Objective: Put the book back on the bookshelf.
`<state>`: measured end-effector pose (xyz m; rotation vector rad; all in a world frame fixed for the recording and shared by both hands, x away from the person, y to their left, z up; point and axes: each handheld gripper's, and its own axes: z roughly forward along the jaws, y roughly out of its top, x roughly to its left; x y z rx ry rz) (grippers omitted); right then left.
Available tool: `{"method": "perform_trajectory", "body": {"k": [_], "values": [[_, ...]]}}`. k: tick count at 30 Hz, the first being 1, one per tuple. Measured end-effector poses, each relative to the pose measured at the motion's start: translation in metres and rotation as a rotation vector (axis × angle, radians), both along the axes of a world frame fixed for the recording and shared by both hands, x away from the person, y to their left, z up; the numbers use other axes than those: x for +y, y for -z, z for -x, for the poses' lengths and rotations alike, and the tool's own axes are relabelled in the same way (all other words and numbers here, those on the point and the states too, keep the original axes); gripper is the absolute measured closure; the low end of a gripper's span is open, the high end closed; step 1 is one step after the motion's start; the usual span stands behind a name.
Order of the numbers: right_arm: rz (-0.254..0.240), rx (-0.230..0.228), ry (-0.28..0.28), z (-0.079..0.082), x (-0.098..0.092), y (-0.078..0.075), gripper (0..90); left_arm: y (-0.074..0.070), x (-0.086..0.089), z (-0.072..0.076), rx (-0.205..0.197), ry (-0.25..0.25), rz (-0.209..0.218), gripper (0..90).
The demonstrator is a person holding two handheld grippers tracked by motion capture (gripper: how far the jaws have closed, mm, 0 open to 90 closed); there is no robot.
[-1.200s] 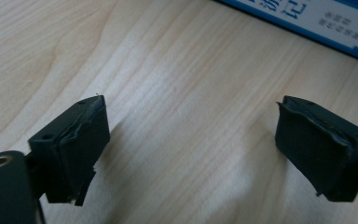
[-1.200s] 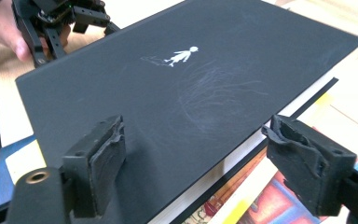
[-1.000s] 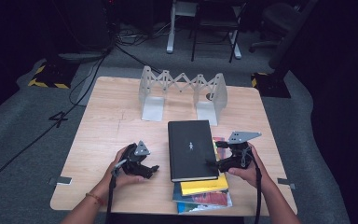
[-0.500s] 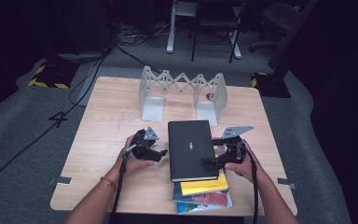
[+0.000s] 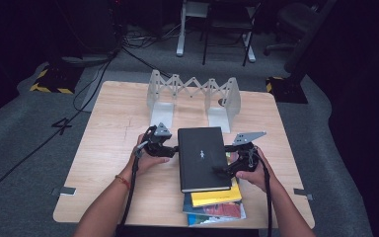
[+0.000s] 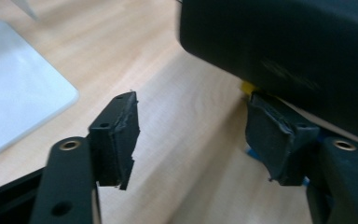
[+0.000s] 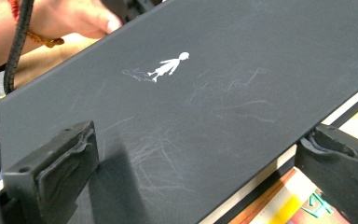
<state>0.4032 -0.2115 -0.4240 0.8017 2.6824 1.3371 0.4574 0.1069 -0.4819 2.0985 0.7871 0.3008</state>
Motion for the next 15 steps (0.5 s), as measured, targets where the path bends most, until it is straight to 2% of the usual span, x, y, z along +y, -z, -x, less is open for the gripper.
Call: {"method": "perform_trajectory", "body": {"k": [2,4,6,8,10,11,12,13,15], "values": [[0.0,-0.01,-0.003,0.0,0.0,0.0,0.1,0.0,0.001,-0.008,0.019,0.001,0.003,41.4],[-0.008,-0.02,-0.012,0.0,0.0,0.0,0.1,0.001,-0.003,-0.014,0.014,0.0,-0.014,43.2],[-0.015,-0.029,-0.019,0.0,0.001,0.001,0.2,0.003,-0.006,-0.018,0.029,-0.001,-0.019,43.6],[-0.015,-0.03,-0.021,-0.001,0.0,0.001,0.2,0.006,-0.01,-0.019,0.006,0.009,-0.024,46.7],[-0.018,-0.039,-0.023,0.0,0.0,0.001,0.2,0.007,-0.01,-0.021,-0.004,0.022,-0.012,49.8],[-0.019,-0.042,-0.024,0.0,0.0,0.001,0.2,0.007,-0.009,-0.021,-0.015,0.028,0.01,51.5],[-0.021,-0.054,-0.027,0.001,0.0,0.0,0.2,0.006,-0.007,-0.021,-0.012,0.048,0.044,57.9],[-0.021,-0.068,-0.03,0.001,0.0,0.0,0.2,0.004,-0.007,-0.021,-0.022,0.069,0.059,64.2],[-0.021,-0.091,-0.031,0.003,0.001,-0.001,0.2,-0.001,-0.008,-0.018,-0.047,0.105,0.058,79.8]]}}
